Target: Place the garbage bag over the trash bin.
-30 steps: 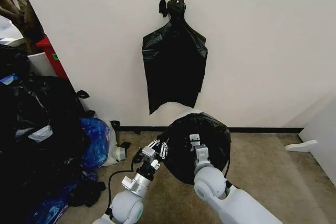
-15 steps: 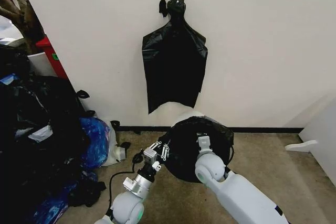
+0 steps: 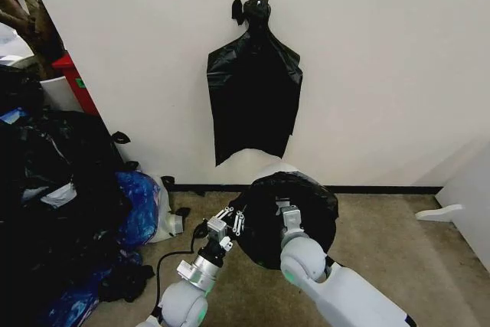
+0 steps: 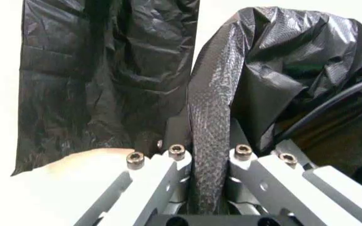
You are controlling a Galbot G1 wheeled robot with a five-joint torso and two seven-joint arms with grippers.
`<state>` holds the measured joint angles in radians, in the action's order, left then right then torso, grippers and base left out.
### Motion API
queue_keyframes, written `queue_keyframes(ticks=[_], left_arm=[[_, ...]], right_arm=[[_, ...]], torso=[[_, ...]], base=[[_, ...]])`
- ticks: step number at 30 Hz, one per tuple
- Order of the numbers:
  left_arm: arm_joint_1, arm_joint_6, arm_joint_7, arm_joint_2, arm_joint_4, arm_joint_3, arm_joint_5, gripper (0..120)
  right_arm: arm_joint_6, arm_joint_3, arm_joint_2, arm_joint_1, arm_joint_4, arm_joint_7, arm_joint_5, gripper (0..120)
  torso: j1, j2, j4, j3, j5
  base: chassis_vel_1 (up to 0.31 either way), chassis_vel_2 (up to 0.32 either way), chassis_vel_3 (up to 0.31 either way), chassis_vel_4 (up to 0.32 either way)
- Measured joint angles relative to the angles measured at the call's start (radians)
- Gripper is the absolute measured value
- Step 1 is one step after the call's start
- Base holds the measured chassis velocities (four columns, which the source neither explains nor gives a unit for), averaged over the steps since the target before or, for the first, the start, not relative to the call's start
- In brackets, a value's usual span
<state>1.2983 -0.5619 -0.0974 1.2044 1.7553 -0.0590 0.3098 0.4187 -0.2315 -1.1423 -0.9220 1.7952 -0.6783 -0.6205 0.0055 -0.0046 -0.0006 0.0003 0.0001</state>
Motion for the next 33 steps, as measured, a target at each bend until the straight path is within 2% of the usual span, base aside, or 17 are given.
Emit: queue_keyframes(ticks=[3, 5, 11, 13, 14, 18, 22, 27, 30, 33], left_arm=[[0.003, 0.000, 0.001, 0.000, 0.003, -0.003, 0.000, 4], [0.005, 0.000, 0.001, -0.001, 0.008, -0.006, 0.000, 4], [0.008, 0.000, 0.003, -0.006, 0.021, -0.013, 0.010, 4], [0.006, 0.000, 0.003, -0.005, 0.021, -0.014, 0.013, 4], [0.006, 0.000, 0.003, -0.005, 0.021, -0.014, 0.013, 4], [0.005, 0.002, 0.003, 0.003, 0.018, -0.009, 0.013, 4], [0.005, 0.002, 0.005, 0.005, 0.015, -0.007, 0.011, 4], [0.006, 0.002, 0.005, 0.004, 0.011, -0.005, 0.009, 4], [0.006, 0.002, 0.005, 0.002, 0.009, -0.007, 0.008, 4], [0.006, 0.002, 0.005, 0.002, 0.008, -0.008, 0.008, 4]], right_arm=[[0.077, 0.001, -0.008, 0.017, 0.001, -0.060, -0.107, 0], [0.096, 0.000, -0.008, 0.018, -0.004, -0.074, -0.119, 0], [0.175, -0.019, 0.016, -0.014, 0.009, -0.139, -0.112, 0], [0.195, -0.022, 0.031, -0.029, 0.009, -0.142, -0.026, 0], [0.195, -0.022, 0.031, -0.029, 0.009, -0.142, -0.026, 0], [0.202, -0.010, 0.027, -0.039, -0.027, -0.117, 0.164, 0], [0.215, -0.001, 0.016, -0.032, -0.030, -0.115, 0.186, 0], [0.186, 0.003, 0.006, -0.012, -0.016, -0.093, 0.141, 0], [0.146, 0.011, 0.003, 0.014, -0.006, -0.073, 0.072, 0], [0.148, 0.022, 0.004, 0.035, 0.006, -0.080, -0.002, 0]], torso=[[0.000, 0.000, 0.0001, 0.000, 0.0000], [0.000, 0.000, 0.0001, 0.000, 0.0000], [0.000, 0.000, -0.0001, 0.000, 0.0001], [0.000, 0.000, -0.0001, 0.000, 0.0001], [0.000, 0.000, -0.0001, 0.000, 0.0001], [0.000, 0.000, -0.0002, 0.000, 0.0001], [0.000, 0.000, 0.0000, 0.000, 0.0001], [0.000, 0.000, 0.0000, 0.000, 0.0000], [0.000, 0.000, 0.0002, 0.000, 0.0000], [0.000, 0.000, 0.0000, 0.000, 0.0001]], base=[[0.000, 0.000, 0.000, 0.000], [0.000, 0.000, 0.000, 0.000], [0.000, 0.000, 0.000, 0.000], [0.000, 0.000, 0.000, 0.000], [0.000, 0.000, 0.000, 0.000], [0.000, 0.000, 0.000, 0.000], [0.000, 0.000, 0.000, 0.000], [0.000, 0.000, 0.000, 0.000], [0.000, 0.000, 0.000, 0.000], [0.000, 0.000, 0.000, 0.000]])
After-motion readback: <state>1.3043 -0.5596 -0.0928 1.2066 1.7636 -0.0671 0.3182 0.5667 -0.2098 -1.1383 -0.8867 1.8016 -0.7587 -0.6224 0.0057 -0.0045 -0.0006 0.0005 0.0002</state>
